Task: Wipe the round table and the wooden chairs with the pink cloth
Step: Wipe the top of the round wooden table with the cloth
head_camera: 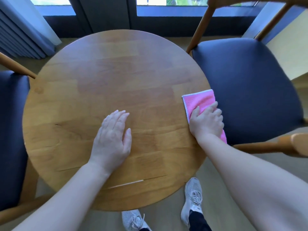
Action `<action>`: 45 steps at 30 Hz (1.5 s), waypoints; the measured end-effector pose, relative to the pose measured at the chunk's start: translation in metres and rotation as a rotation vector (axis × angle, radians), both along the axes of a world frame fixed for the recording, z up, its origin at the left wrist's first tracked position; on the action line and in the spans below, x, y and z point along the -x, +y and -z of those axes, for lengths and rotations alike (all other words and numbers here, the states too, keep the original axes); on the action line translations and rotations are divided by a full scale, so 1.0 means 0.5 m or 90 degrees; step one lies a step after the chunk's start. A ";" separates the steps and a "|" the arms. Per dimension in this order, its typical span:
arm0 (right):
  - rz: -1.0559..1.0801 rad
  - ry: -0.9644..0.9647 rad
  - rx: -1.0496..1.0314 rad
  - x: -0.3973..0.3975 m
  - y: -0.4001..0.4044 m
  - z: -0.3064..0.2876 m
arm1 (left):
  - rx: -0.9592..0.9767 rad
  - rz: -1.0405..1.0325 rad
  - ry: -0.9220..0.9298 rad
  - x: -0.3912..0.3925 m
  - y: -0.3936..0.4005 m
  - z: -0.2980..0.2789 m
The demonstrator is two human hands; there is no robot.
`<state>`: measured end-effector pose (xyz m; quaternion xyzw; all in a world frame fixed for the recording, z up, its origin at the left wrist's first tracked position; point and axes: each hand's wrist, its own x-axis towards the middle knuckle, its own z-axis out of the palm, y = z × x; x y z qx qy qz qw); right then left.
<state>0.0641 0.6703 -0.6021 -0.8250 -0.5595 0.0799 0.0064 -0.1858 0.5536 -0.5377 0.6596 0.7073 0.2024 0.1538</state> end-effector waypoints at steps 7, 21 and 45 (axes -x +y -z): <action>-0.065 0.029 0.091 0.015 -0.094 -0.015 | 0.013 0.003 -0.006 -0.049 -0.028 -0.021; -0.158 0.319 0.191 -0.103 -0.029 -0.136 | 0.058 0.317 0.015 -0.320 0.045 0.021; -0.532 0.229 -0.034 -0.272 -0.036 -0.311 | 0.204 0.120 0.250 -0.487 0.105 0.118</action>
